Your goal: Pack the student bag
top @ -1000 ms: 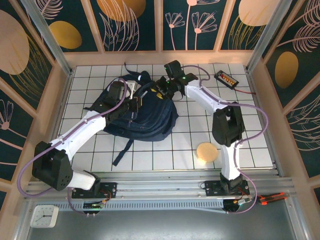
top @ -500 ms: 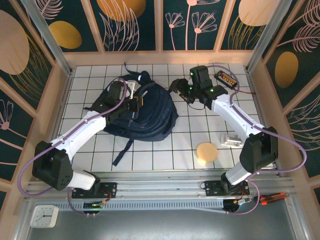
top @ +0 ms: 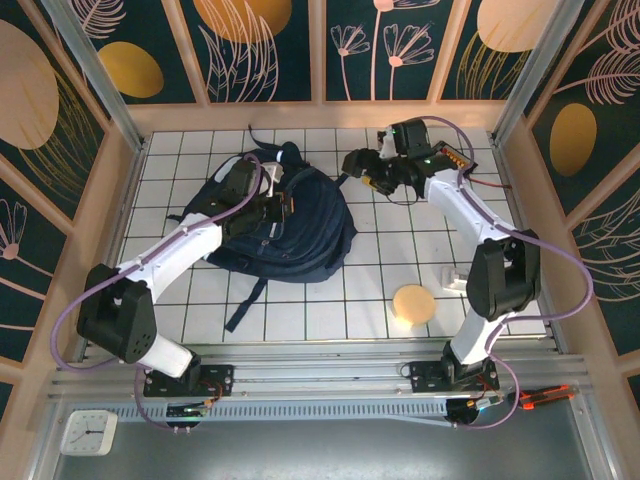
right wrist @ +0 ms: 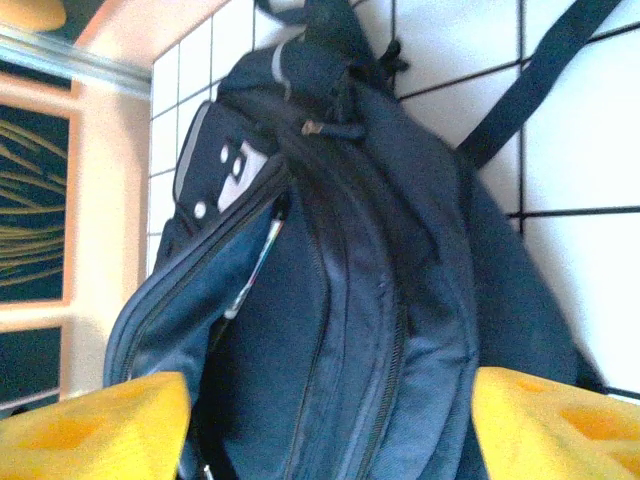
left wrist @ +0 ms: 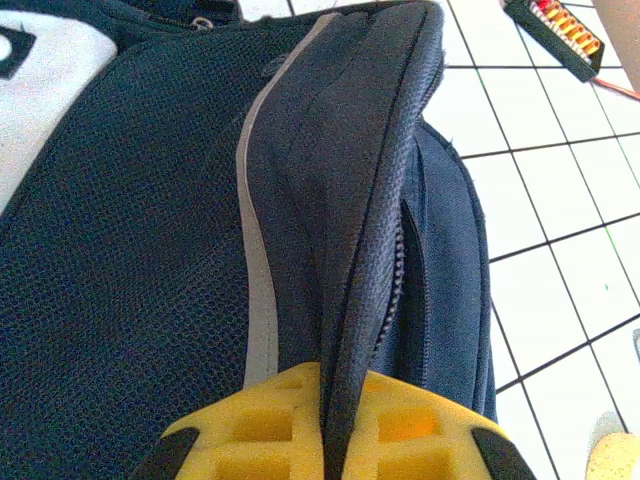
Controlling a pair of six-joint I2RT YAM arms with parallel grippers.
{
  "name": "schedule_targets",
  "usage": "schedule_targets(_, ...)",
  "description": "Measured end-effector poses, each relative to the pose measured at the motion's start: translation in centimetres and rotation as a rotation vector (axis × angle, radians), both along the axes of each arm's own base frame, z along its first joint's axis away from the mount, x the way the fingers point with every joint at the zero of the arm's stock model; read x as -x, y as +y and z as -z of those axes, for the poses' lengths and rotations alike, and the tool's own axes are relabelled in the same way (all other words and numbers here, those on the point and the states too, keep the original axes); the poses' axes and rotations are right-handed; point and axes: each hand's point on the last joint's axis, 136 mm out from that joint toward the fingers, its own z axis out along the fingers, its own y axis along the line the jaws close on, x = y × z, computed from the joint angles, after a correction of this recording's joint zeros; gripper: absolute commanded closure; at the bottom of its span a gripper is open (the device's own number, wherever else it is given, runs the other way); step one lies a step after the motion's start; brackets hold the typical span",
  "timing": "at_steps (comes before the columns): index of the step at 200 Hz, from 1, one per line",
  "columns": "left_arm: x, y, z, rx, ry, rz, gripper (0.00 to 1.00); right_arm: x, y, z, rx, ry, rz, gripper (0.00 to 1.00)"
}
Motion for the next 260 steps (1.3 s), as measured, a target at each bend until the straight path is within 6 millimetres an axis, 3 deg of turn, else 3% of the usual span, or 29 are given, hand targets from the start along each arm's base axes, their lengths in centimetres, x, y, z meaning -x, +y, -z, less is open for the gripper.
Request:
schedule_targets(31,0.2,0.1,0.3,-0.006,0.014,0.0,1.0,1.3,2.0,1.5,0.015,0.042,-0.07,0.1)
schedule_targets(78,1.3,0.6,1.2,-0.024,0.026,0.012,1.0,5.6,6.4,3.3,0.068,0.102,-0.158,0.1)
schedule_targets(105,2.4,1.2,1.9,-0.029,0.033,0.014,1.0,7.2,6.9,5.0,0.094,0.16,-0.158,0.1)
schedule_targets(148,3.2,1.5,2.6,-0.017,0.021,0.012,1.0,7.2,6.6,5.3,0.112,0.165,-0.142,0.1)
schedule_targets(200,3.0,1.0,2.8,0.017,0.03,0.008,0.99,6.3,7.0,3.8,0.094,0.127,-0.138,0.09)
schedule_targets(219,2.5,0.8,2.5,0.024,0.029,0.006,0.88,6.1,6.9,3.8,0.092,0.129,-0.136,0.1)
schedule_targets(238,2.3,0.6,1.9,0.029,0.02,0.006,0.56,5.5,6.3,3.8,0.086,0.134,-0.121,0.1)
schedule_targets(260,2.0,0.5,1.2,0.045,0.015,-0.002,0.36,4.6,5.2,3.9,0.084,0.135,-0.089,0.09)
